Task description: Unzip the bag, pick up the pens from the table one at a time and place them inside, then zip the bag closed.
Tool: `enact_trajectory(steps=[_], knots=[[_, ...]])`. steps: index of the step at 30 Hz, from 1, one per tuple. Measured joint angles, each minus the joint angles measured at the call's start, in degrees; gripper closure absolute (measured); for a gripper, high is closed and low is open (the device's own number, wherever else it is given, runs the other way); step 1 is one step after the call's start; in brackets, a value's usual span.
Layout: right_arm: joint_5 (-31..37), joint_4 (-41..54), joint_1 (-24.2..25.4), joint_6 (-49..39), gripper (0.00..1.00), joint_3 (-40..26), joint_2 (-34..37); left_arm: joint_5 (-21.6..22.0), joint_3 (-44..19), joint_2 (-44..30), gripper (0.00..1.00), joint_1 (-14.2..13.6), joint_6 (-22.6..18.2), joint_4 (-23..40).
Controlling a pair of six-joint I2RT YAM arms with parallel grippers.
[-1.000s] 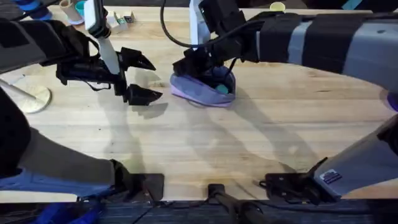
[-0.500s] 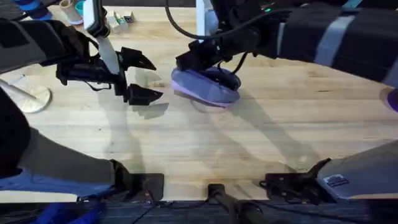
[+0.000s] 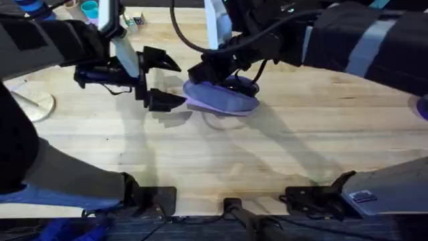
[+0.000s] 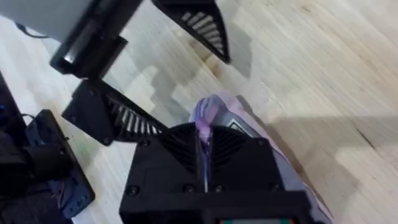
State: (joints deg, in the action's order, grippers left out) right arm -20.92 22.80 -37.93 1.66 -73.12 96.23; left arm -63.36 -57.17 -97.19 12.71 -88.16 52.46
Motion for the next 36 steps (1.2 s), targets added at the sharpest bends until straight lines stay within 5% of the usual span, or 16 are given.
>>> enact_trajectory(steps=[6,16,21,26,36], knots=[[0.12,-0.04,-0.20,-0.42,0.970,0.00,0.00,-0.10,-0.01,0.00,0.008,-2.76,0.02,-0.25],[0.12,-0.08,-0.20,-0.42,0.970,0.00,0.00,-0.42,-0.01,0.00,0.013,-3.30,1.63,-0.25],[0.12,-0.08,-0.20,-0.44,0.970,0.00,0.00,-0.63,-0.02,0.00,0.351,-4.74,2.19,-0.41],[0.10,-0.14,-0.23,-0.44,0.970,0.00,0.00,-0.71,-0.03,0.00,0.917,-6.13,2.41,-0.98],[0.46,-0.15,-0.20,-0.44,0.970,0.00,0.00,-0.72,-0.04,0.00,0.960,-6.40,2.43,-1.50]])
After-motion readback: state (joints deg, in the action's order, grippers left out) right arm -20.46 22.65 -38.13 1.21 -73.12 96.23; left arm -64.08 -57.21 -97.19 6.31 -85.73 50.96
